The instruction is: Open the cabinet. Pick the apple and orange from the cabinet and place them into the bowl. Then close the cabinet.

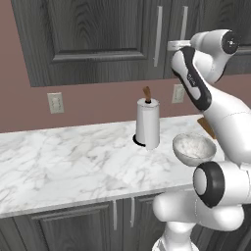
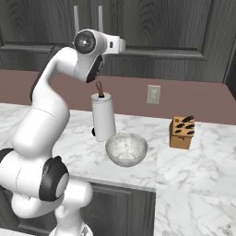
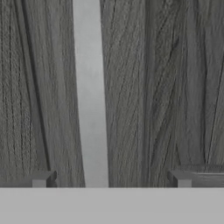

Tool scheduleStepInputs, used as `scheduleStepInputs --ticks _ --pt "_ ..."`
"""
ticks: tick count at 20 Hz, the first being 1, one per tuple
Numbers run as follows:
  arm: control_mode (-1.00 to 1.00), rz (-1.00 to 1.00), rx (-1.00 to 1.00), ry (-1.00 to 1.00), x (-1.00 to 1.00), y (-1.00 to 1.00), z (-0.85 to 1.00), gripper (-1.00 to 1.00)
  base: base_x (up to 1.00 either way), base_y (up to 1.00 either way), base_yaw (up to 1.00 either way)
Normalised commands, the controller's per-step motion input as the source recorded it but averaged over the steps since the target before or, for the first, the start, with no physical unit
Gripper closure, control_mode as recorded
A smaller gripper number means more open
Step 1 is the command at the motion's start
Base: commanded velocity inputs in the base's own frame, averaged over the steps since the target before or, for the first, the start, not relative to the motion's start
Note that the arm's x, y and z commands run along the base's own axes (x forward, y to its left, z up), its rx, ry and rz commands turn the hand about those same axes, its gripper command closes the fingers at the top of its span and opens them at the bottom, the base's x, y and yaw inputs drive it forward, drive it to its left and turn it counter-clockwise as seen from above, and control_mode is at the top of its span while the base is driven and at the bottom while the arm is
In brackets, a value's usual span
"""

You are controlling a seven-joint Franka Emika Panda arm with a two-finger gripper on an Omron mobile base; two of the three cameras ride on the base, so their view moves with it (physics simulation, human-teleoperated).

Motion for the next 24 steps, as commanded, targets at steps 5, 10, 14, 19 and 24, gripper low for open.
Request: scheduleStepInputs --ticks 5,10,14,19,24 --pt "-1.00 0.02 0.00 0.01 0.36 0.00 -0.08 -1.00 0.00 0.00 0.00" --pt "-1.00 0.01 0.00 0.00 0.36 0.00 -0.06 -1.00 0.00 0.00 0.00" --pt "-1.00 0.01 0.00 0.01 0.25 0.00 -0.05 -1.00 0.00 0.00 0.00" --pt "-1.00 0.01 0.00 0.01 0.00 0.00 0.00 1.00 0.00 0.00 0.00" --pt "-1.00 0.00 0.00 0.00 0.00 0.00 0.00 1.00 0.00 0.00 0.00"
